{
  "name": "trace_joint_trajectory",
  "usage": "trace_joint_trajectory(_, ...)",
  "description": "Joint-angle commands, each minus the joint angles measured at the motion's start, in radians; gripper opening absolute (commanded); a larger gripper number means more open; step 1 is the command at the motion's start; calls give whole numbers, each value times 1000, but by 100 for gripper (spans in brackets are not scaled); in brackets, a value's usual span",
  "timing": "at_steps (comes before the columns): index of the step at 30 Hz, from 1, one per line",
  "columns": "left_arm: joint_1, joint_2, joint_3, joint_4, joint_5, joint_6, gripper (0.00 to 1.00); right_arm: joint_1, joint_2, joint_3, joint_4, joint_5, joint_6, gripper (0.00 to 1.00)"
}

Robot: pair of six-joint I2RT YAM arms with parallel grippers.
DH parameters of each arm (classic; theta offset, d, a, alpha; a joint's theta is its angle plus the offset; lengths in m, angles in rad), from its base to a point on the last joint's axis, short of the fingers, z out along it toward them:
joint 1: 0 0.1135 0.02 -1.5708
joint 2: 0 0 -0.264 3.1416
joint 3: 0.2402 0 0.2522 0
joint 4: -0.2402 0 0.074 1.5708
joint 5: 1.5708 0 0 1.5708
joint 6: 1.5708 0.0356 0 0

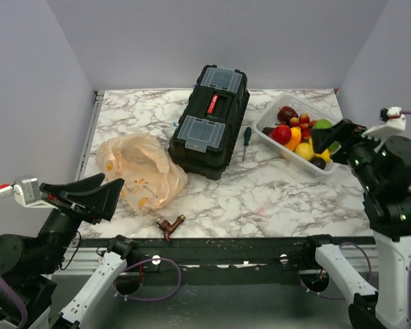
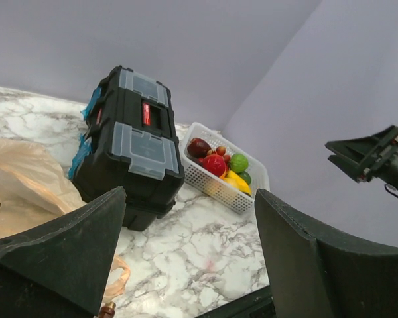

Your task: Take the fake fruits out of the plastic bag

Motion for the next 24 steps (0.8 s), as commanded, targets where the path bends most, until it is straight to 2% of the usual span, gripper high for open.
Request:
trace_joint_trajectory(1,5,-30,40,-23,11,48,78,3,-97,78,-156,-32,-1,100)
trace_joint_trajectory(9,5,-77,60,-16,-48,71,78,3,-249,136,-239,-6,53,100)
trace_joint_trajectory(15,5,-76,76,-39,-44,72,78,3,-285,207,-302,131,43,100)
trace_joint_trajectory(24,5,-78,66,-49,-51,66,78,3,-322,182,-299,160,37,100)
